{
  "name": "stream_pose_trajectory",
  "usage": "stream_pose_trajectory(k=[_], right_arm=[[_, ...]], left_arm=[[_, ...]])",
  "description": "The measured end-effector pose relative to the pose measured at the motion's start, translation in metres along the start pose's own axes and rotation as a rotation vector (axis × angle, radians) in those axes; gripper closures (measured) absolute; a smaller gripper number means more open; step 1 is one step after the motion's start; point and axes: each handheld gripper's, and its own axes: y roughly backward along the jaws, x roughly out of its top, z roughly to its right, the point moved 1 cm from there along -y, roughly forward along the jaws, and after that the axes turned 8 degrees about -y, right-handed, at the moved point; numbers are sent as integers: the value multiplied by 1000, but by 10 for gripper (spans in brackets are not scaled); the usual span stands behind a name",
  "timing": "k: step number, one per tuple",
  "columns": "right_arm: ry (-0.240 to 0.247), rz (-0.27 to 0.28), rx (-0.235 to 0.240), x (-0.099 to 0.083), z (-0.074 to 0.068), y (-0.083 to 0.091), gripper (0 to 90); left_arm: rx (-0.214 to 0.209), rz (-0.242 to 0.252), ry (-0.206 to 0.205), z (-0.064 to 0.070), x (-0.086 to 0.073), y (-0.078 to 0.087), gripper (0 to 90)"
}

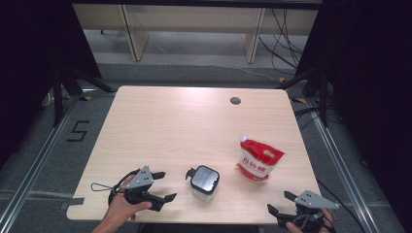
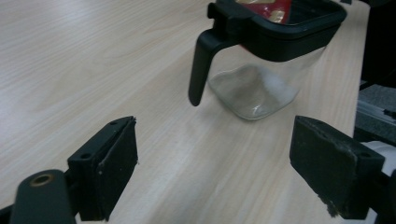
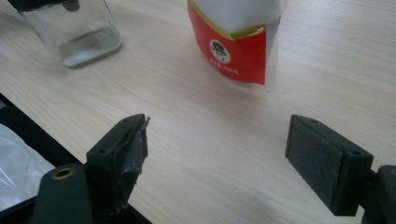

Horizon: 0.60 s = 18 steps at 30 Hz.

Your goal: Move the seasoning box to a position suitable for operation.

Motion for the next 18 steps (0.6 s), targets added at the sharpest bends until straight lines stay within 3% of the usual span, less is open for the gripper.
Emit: stream_pose_trajectory(k=[1,2,3,5,6,9,10,11,12,13,14,15,18], right_arm=[[-1,1,0,0,0,0,220],[-26,-9,-4,-1,-1,0,220],[-27,-5,-4,-1,-2,-1,220],[-34,-10,10,-1,-3,0,222],[-11,-1,10,0,-2,-1,221],[-16,-14,19,-1,-4,-1,222],[17,-9,17,0,-3,-2,221],[17,-9,17,0,-3,-2,221],[-20,-20,27,-1,-5,-2,221],[-15,-22,32,-1,-6,-3,229],[-15,-22,32,-1,-6,-3,229],[13,-17,36,-1,-4,-4,246],[7,-29,34,-1,-5,-5,243]], left_arm=[[16,9,15,-4,0,2,151],[20,11,0,-8,0,2,151],[28,5,23,-8,-1,2,152],[39,-12,15,-10,-2,2,153],[34,-1,22,-10,-2,1,153],[36,6,-2,-11,0,-1,150],[36,6,-2,-11,0,-1,150],[45,8,9,-11,0,-1,150],[55,19,22,-11,1,-4,149],[54,18,-10,-15,3,-5,149],[66,20,14,-14,4,-7,149],[65,25,10,-18,6,-11,149],[60,28,7,-19,8,-16,151]])
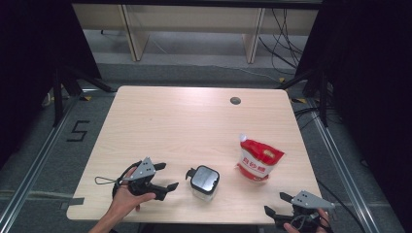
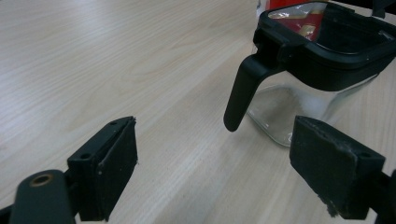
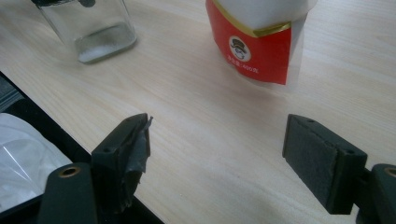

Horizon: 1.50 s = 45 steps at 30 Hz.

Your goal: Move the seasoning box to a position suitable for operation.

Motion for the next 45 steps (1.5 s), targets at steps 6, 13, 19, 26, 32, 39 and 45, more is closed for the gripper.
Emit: stream_pose_trajectory(k=[6,13,19,26,32,39,45], right_arm=[[-3,-13,7,-1,-3,-2,241],[-5,-20,1,-2,0,-1,240],[-2,-15,7,-2,0,-2,241],[44,-11,4,-1,2,-2,242],[31,-9,2,-1,0,-2,242],[45,-6,20,-1,1,-2,242],[42,-10,24,-1,0,-3,241]], left_arm=[[-42,1,-19,-1,9,-17,225],[-74,-34,-84,2,10,-36,448],[-95,-7,-167,4,13,-48,562],[-118,6,-219,3,15,-50,683],[-138,-7,-230,7,14,-47,759],[-145,-28,-220,12,12,-39,750],[-159,-33,-205,18,9,-33,727]])
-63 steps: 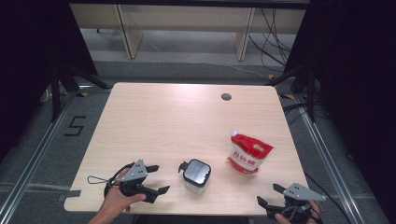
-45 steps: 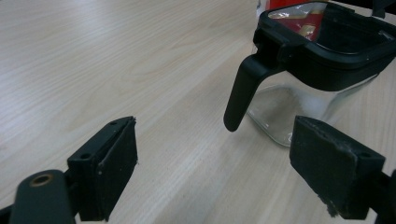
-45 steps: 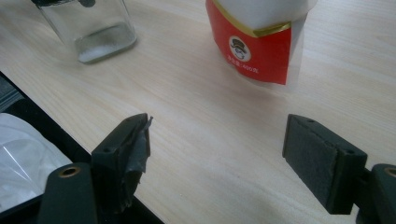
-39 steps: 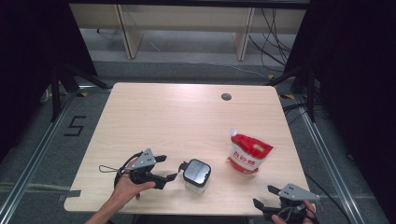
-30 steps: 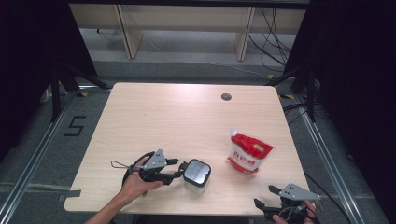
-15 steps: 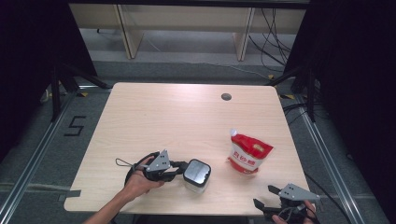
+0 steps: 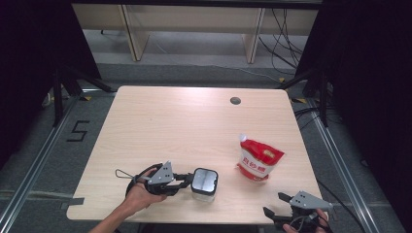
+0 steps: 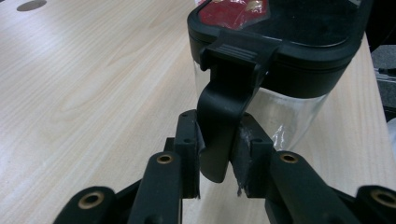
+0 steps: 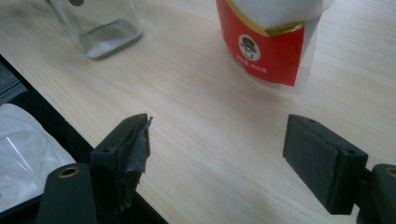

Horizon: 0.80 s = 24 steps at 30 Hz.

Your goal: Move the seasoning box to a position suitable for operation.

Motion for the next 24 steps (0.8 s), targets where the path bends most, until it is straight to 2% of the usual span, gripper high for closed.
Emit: stream_pose_trajectory(k=[4,5,7,8,9,11,12,13,14,16,18,19,20,21,22,23,24], right_arm=[[0,3,1,1,0,0,241],[6,7,1,1,0,0,241],[-4,3,20,1,-2,0,240],[-8,11,16,1,-2,0,240],[18,15,25,1,-1,-1,240],[21,14,16,2,-1,0,240],[11,17,27,1,-2,-1,240],[12,18,31,1,-2,-1,240],[0,3,36,1,-3,-1,240],[6,6,34,1,-3,-1,240],[10,10,24,2,-2,-2,240],[14,17,31,1,-1,-2,240],[-13,12,36,0,-3,-2,240],[-24,-2,41,0,-3,-2,240],[13,16,33,1,0,-2,240],[13,16,33,1,0,-2,240],[8,15,42,1,0,-2,240]], left_arm=[[-14,-9,0,2,0,2,727],[-17,-5,11,3,0,2,727],[-20,-3,17,6,0,4,725],[-27,-3,5,8,-1,6,725],[-28,-6,15,10,-1,7,724],[-26,-14,6,10,-1,8,724],[-34,-10,-2,11,0,8,724],[-32,-6,18,12,-1,8,724],[-31,-15,14,13,0,8,723],[-32,-15,18,13,0,8,719],[-38,-16,31,13,-1,9,658],[-27,-23,31,12,-1,10,629],[-20,-20,59,12,-1,12,601],[-20,-20,59,12,-1,12,584],[-18,-16,76,12,0,14,560],[-12,-11,89,12,0,17,560],[-8,-8,86,11,1,20,516]])
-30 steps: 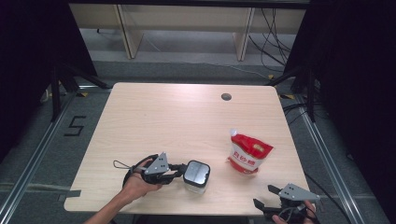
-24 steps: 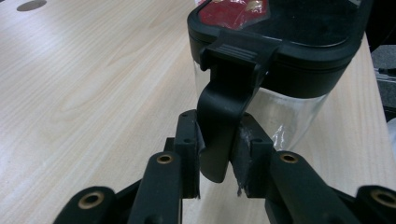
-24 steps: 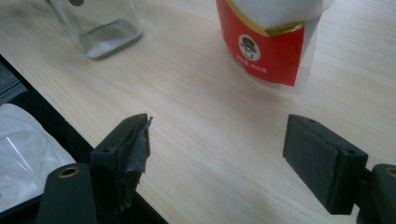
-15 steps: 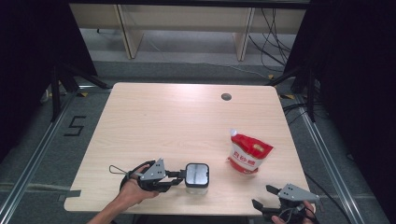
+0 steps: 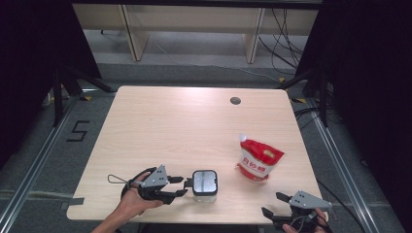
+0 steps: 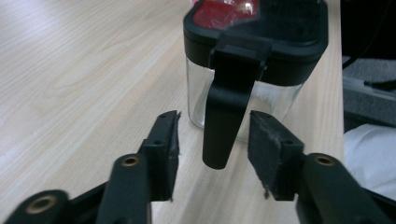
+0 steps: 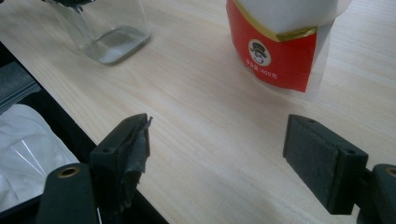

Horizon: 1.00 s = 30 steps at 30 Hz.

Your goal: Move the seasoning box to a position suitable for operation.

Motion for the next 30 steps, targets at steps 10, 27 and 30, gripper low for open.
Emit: stream_pose_trajectory(k=[10,27,30], right_arm=[[12,-2,10,1,-1,-2,240],[20,-15,9,1,-2,-5,240],[18,-19,20,1,-2,-6,240]], left_arm=[[-2,39,84,2,9,18,457],[15,135,106,2,29,29,604],[23,136,82,3,32,30,657]])
